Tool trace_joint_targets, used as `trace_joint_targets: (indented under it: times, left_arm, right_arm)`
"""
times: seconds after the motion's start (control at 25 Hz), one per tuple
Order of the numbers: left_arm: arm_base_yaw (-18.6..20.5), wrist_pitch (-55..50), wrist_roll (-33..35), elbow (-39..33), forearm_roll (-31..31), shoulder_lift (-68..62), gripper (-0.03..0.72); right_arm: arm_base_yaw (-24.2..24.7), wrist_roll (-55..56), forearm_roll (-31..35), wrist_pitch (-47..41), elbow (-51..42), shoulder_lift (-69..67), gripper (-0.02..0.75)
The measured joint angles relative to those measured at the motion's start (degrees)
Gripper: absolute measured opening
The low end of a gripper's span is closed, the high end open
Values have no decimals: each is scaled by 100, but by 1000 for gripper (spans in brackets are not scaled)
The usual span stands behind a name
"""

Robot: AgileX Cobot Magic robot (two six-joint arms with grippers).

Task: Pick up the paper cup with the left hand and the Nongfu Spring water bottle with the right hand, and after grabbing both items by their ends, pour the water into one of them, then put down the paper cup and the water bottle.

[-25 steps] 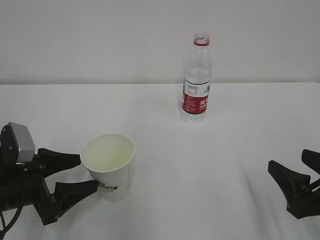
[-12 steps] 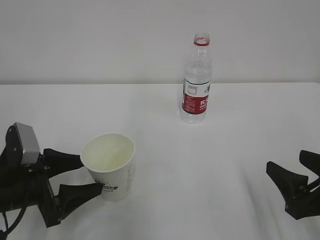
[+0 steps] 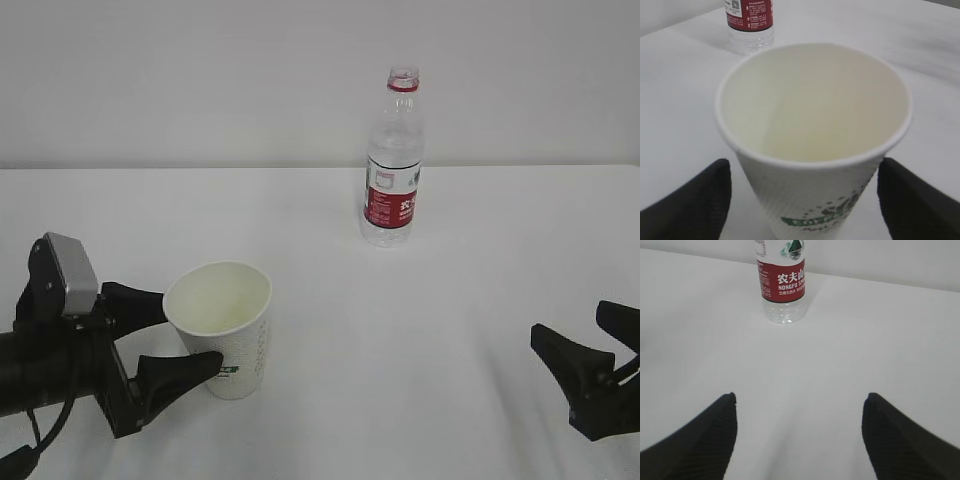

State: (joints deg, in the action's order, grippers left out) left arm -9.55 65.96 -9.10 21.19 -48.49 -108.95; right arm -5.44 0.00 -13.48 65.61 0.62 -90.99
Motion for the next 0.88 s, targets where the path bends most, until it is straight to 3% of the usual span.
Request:
trace_joint_targets:
  times: [0.88]
  left_arm:
    - [-81, 11, -108, 347, -48, -720, 691]
  right_arm:
    - [0, 0, -39, 0, 0, 0, 587]
